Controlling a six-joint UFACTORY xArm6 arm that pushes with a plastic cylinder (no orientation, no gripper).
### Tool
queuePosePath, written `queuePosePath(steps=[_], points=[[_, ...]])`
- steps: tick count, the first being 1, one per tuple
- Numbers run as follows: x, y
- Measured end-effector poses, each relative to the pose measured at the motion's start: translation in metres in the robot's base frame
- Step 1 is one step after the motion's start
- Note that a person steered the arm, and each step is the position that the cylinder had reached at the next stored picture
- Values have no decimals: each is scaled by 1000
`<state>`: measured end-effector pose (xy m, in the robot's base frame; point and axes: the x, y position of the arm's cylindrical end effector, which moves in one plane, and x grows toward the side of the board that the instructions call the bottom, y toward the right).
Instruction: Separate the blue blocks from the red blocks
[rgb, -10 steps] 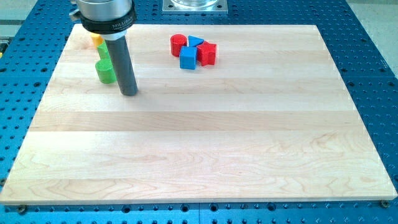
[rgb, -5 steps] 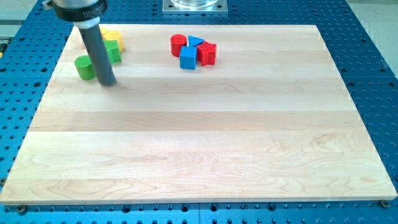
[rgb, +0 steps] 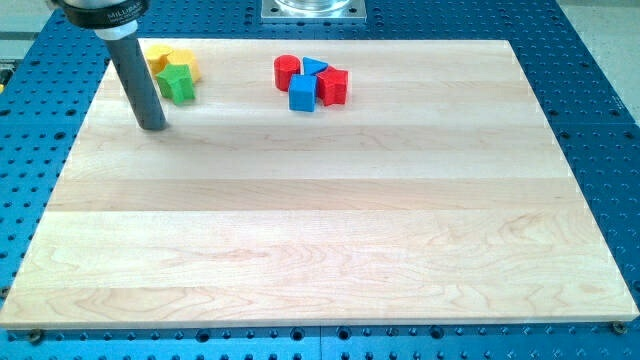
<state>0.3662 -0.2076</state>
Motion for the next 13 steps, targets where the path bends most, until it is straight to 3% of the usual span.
queuePosePath(steps=[7,8,10,11,13], points=[[9,21],[-12,40],[-126,142],[-121,191],[-8,214]])
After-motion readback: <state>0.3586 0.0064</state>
